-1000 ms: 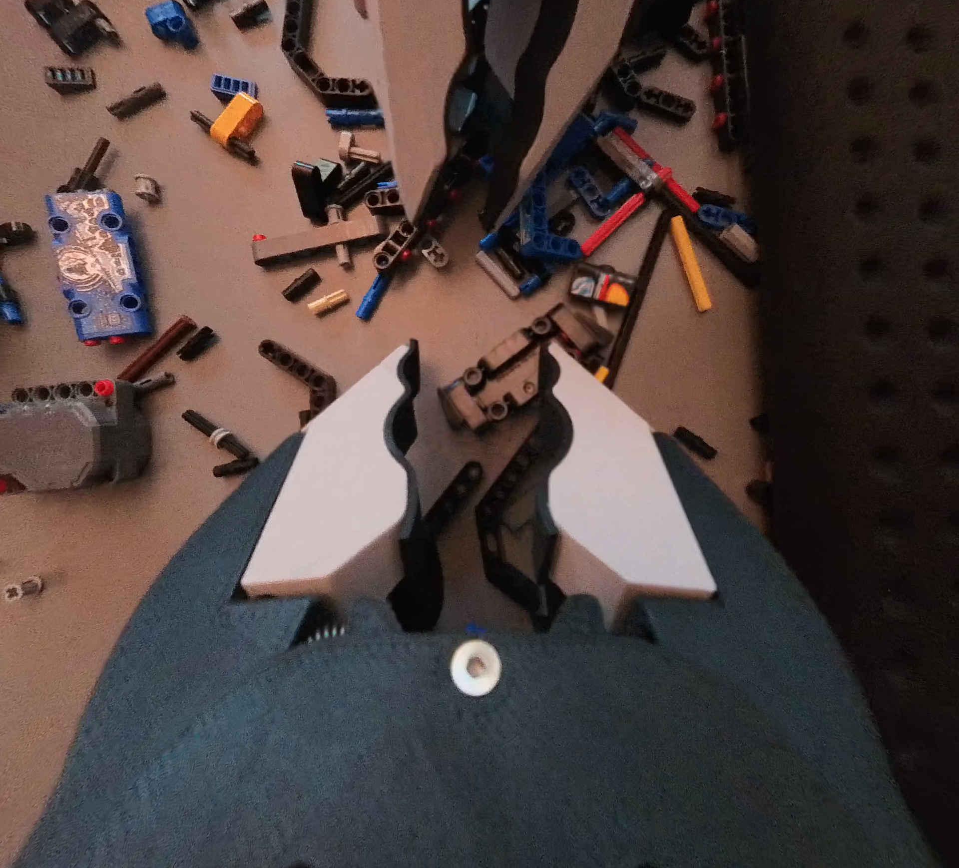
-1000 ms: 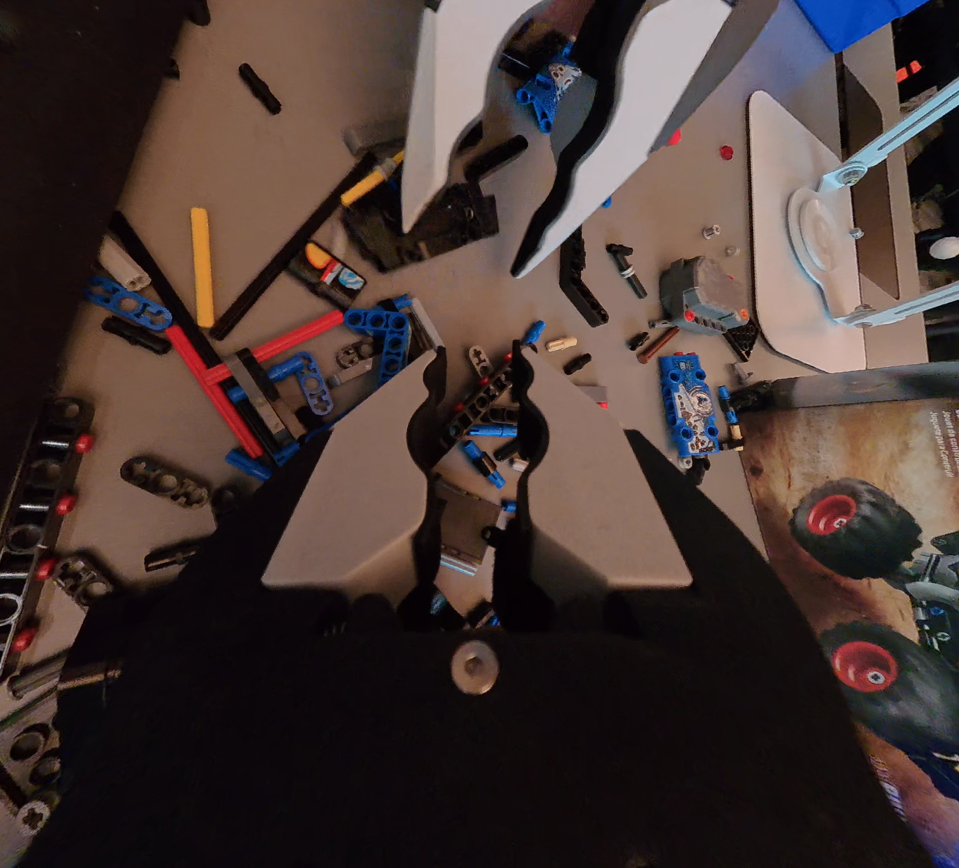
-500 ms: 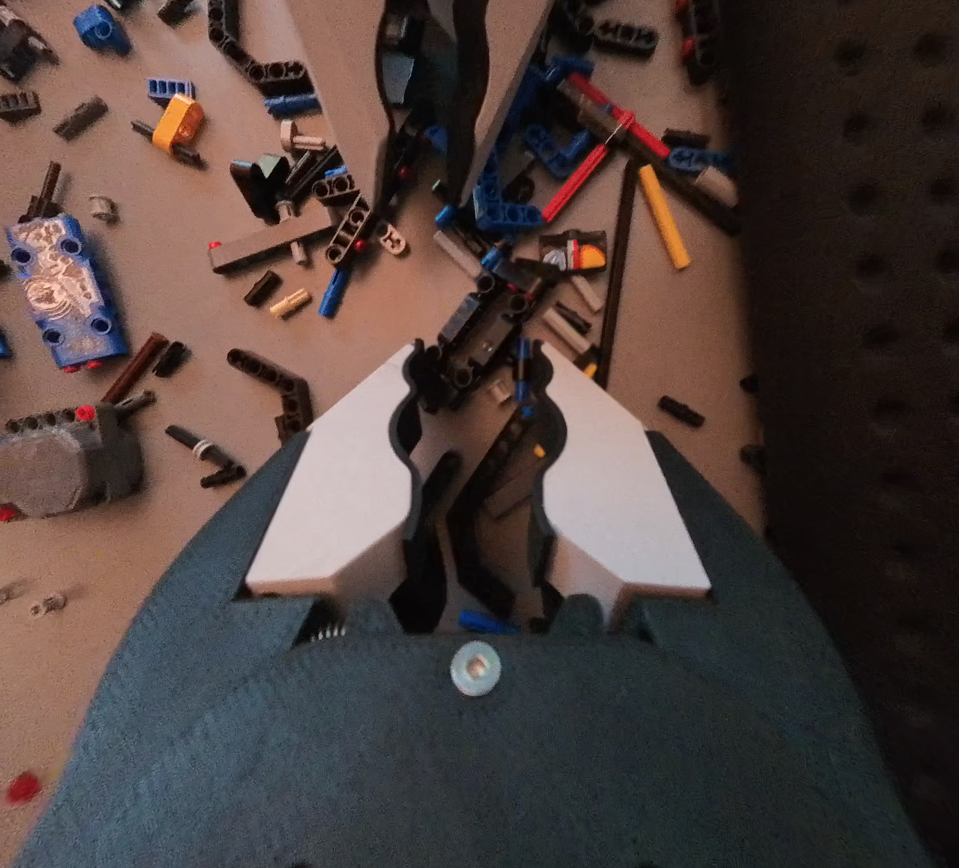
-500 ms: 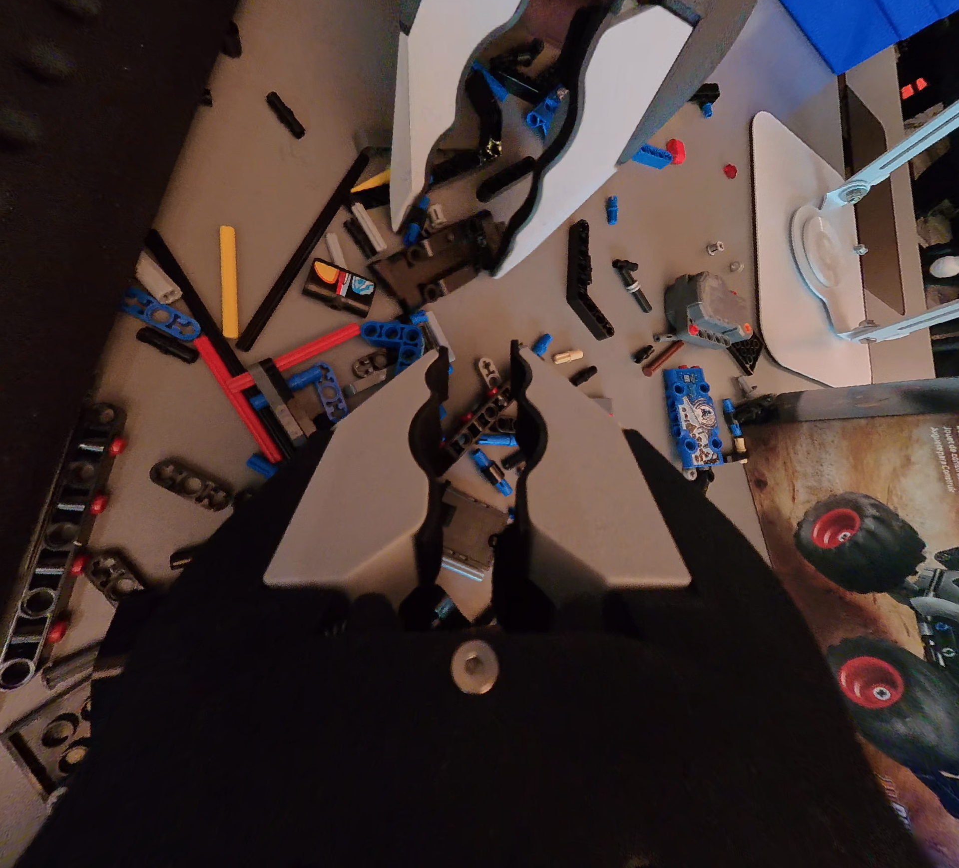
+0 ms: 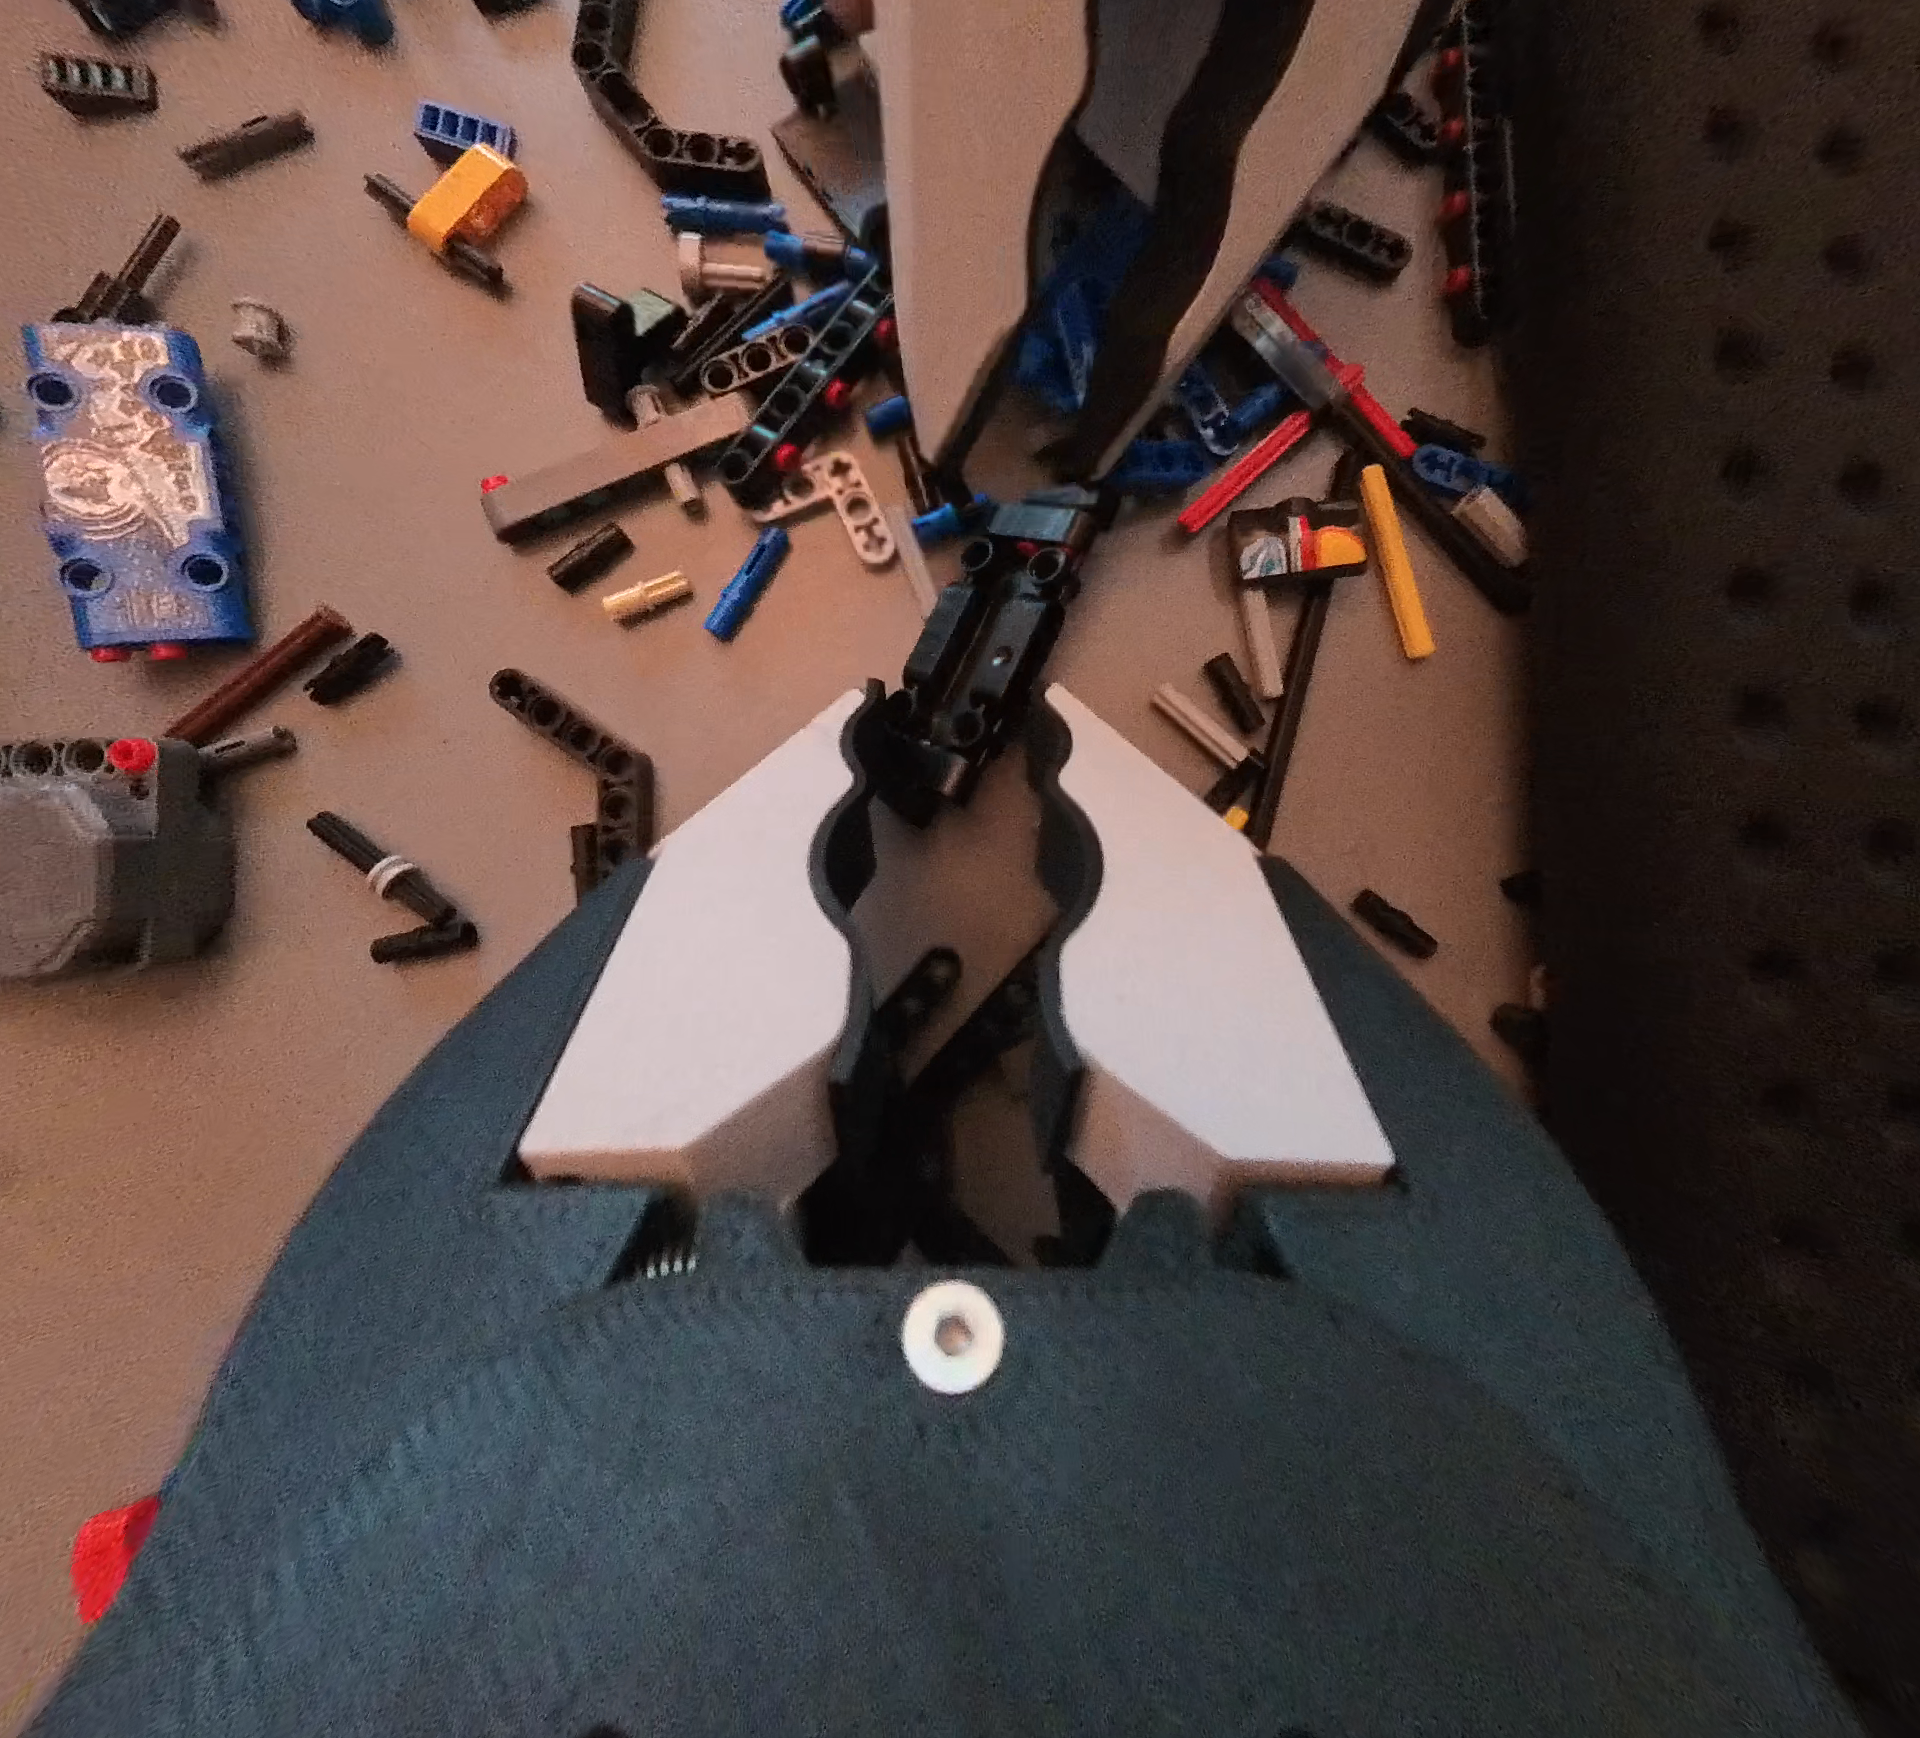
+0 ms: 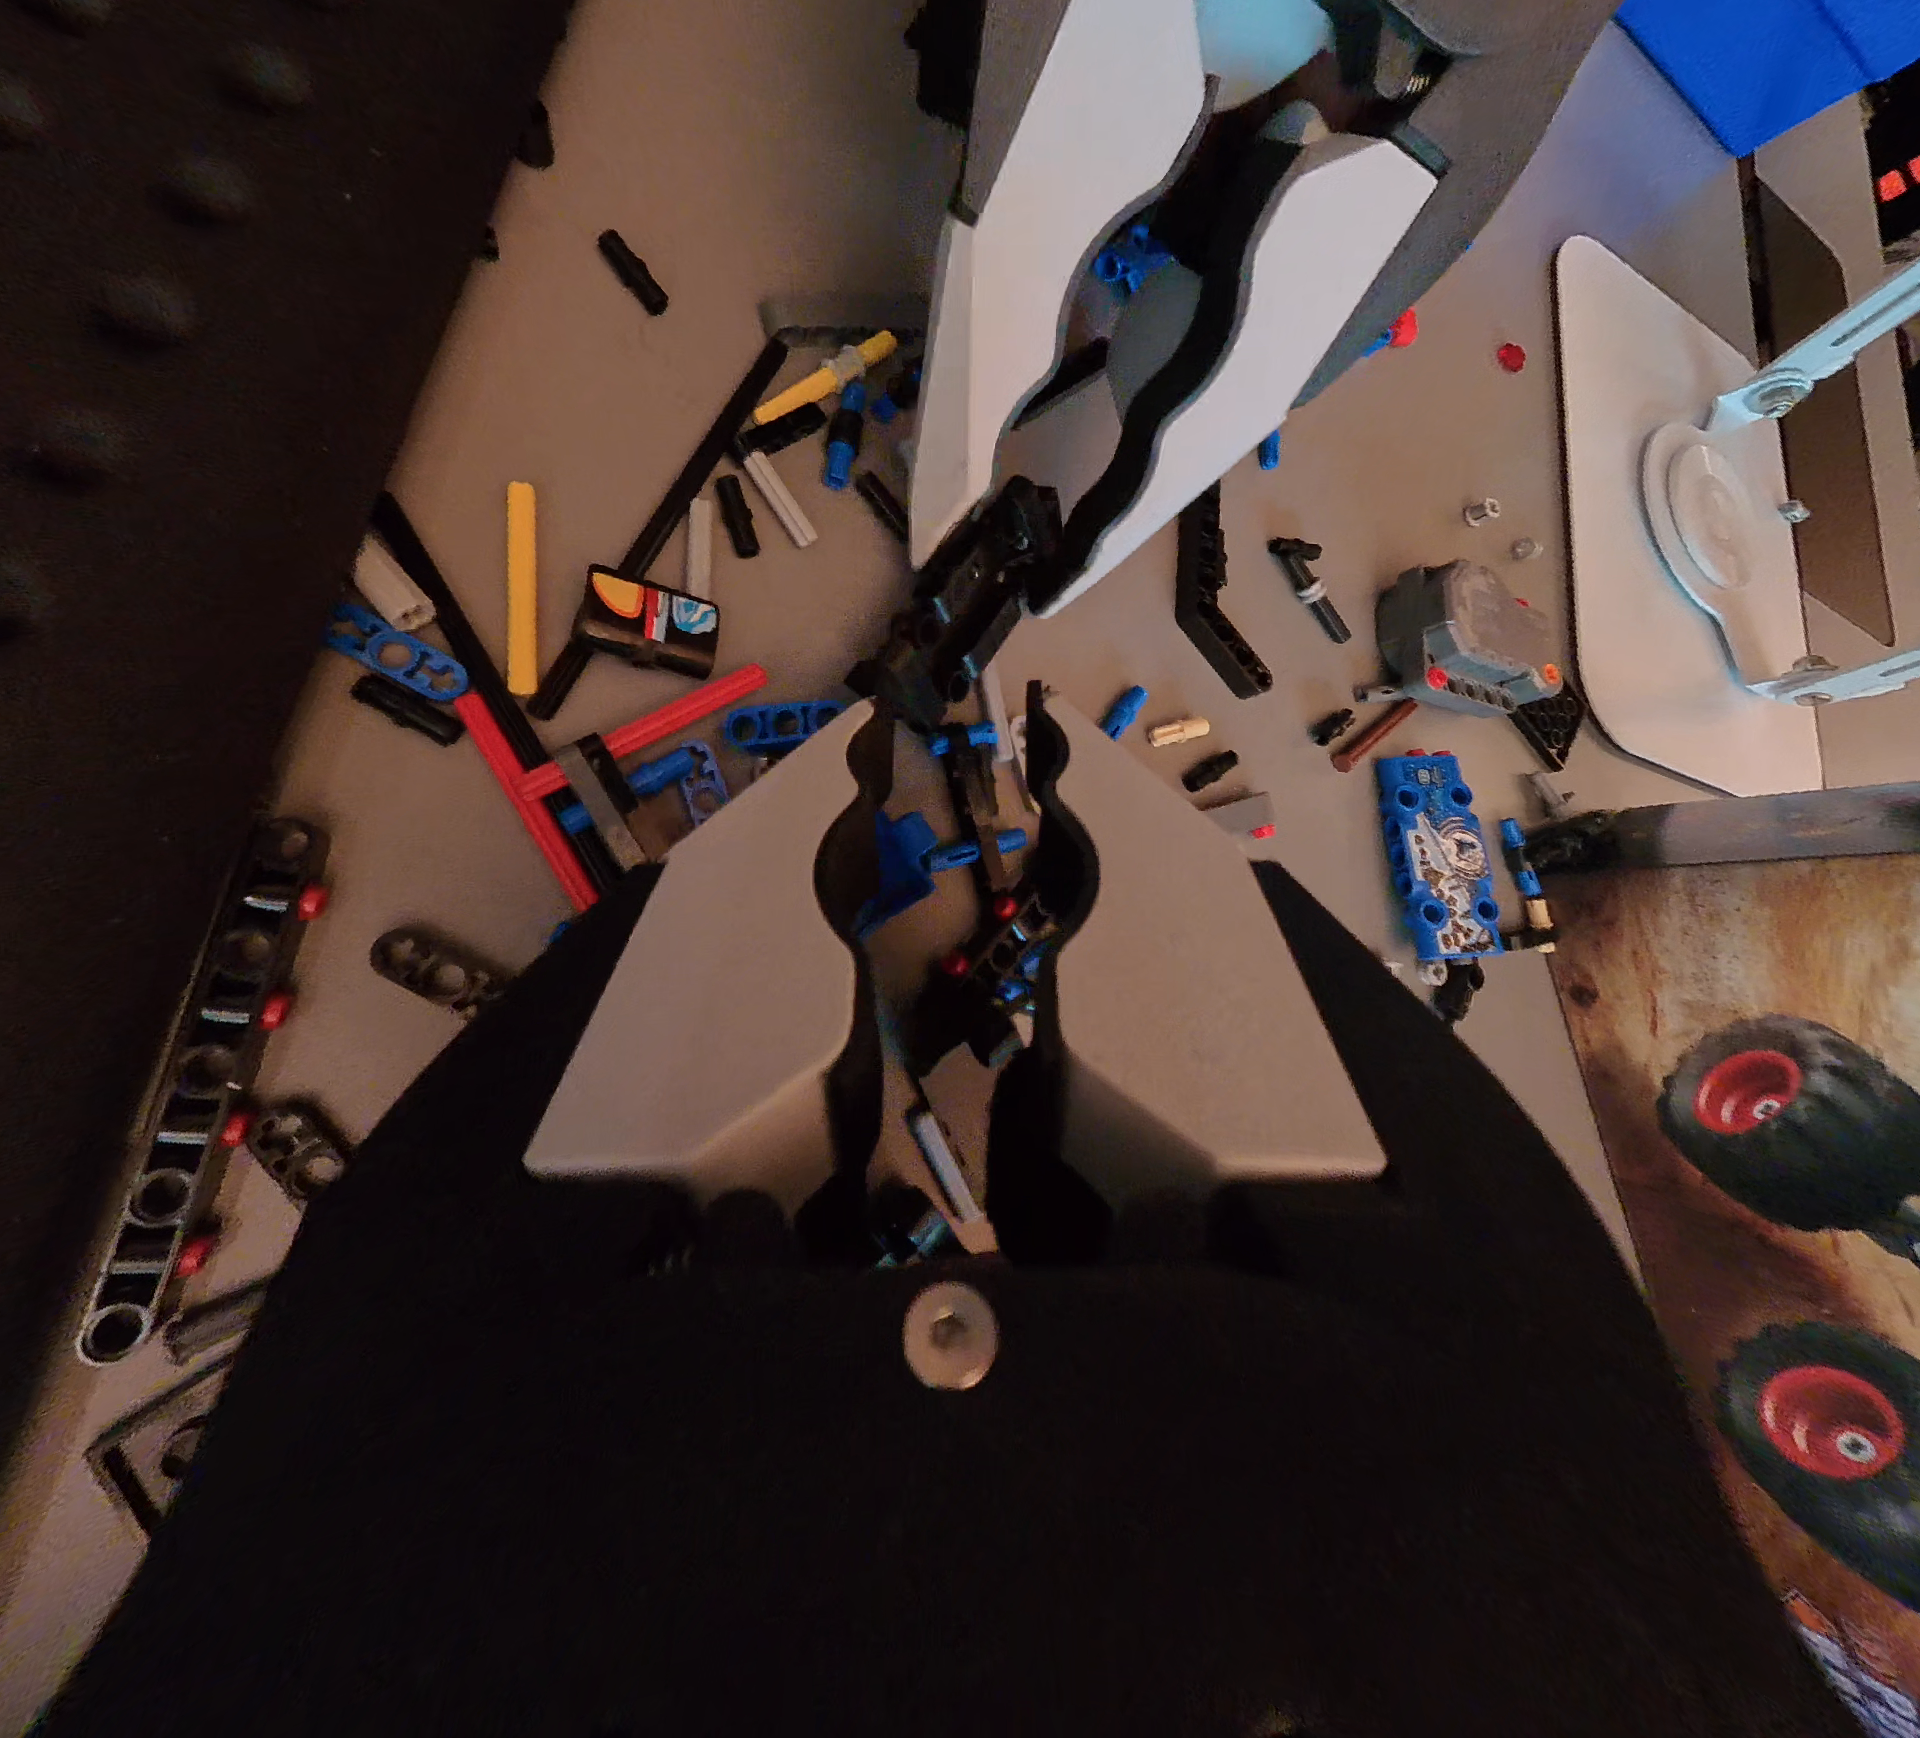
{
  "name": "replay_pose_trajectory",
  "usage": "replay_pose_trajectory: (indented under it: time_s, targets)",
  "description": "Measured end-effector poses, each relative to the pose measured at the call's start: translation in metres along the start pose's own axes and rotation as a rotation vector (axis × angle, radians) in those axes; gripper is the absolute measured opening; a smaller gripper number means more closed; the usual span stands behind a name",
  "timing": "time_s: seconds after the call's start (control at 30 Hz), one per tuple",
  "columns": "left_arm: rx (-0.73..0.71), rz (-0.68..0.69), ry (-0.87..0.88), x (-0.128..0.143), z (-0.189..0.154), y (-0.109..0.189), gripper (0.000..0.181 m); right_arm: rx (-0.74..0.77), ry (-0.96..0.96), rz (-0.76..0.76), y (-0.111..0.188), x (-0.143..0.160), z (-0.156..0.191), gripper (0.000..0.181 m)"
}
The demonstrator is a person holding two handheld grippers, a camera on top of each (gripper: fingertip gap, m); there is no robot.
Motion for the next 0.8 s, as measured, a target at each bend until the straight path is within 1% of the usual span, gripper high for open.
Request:
replay_pose_trajectory:
  time_s: [0.13, 0.2, 0.23, 0.27, 0.3, 0.37, 0.47, 0.53, 0.6, 0.67, 0.7, 0.77, 0.8]
  targets:
    - [0.032, -0.038, 0.129, -0.003, 0.009, 0.003, 0.024, 0.031, 0.017, 0.035, 0.0, 0.002, -0.002, 0.023]
    - [0.045, -0.038, 0.154, -0.003, 0.009, 0.002, 0.023, 0.035, 0.015, 0.042, 0.0, 0.002, -0.002, 0.023]
    - [0.042, -0.042, 0.162, -0.003, 0.01, 0.002, 0.021, 0.036, 0.004, 0.04, 0.001, 0.002, -0.003, 0.023]
    - [0.034, -0.059, 0.175, -0.005, 0.012, 0.003, 0.005, 0.026, -0.008, 0.03, 0.001, 0.002, -0.003, 0.028]
    - [0.022, -0.063, 0.189, -0.006, 0.015, 0.004, 0.005, 0.009, -0.016, 0.016, 0.0, 0.001, -0.001, 0.028]
    - [0.04, -0.075, 0.179, -0.007, 0.013, 0.006, 0.005, 0.001, -0.031, 0.016, -0.001, 0.0, -0.001, 0.028]
    - [0.009, -0.05, 0.15, -0.004, 0.013, 0.002, 0.005, 0.029, -0.052, 0.048, -0.001, 0.005, -0.006, 0.023]
    - [0.001, -0.073, 0.148, -0.007, 0.014, 0.003, 0.005, 0.031, -0.095, 0.007, 0.004, 0.006, -0.01, 0.023]
    - [0.006, -0.109, 0.111, -0.011, 0.012, 0.008, 0.005, 0.046, -0.143, -0.046, 0.012, 0.006, -0.016, 0.023]
    - [-0.035, -0.1, 0.074, -0.013, 0.012, 0.008, 0.005, 0.043, -0.181, -0.073, 0.013, 0.007, -0.019, 0.022]
    - [-0.041, -0.1, 0.05, -0.015, 0.01, 0.007, 0.005, 0.036, -0.194, -0.071, 0.011, 0.009, -0.019, 0.021]
    - [-0.055, -0.098, 0.028, -0.017, 0.007, 0.005, 0.005, 0.014, -0.196, -0.057, 0.007, 0.012, -0.018, 0.009]
    - [-0.069, -0.085, 0.012, -0.015, 0.007, 0.004, 0.005, 0.009, -0.199, -0.057, 0.006, 0.013, -0.018, 0.008]
Point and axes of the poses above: each gripper's, where its closed fingertips meet, y back along the fingers, x out of its underside, z = x × y across the jaws, the point moved 5 cm from there along y, back along the fingers, and after that the axes turned 14 degrees about -x, right-handed, at the moved point
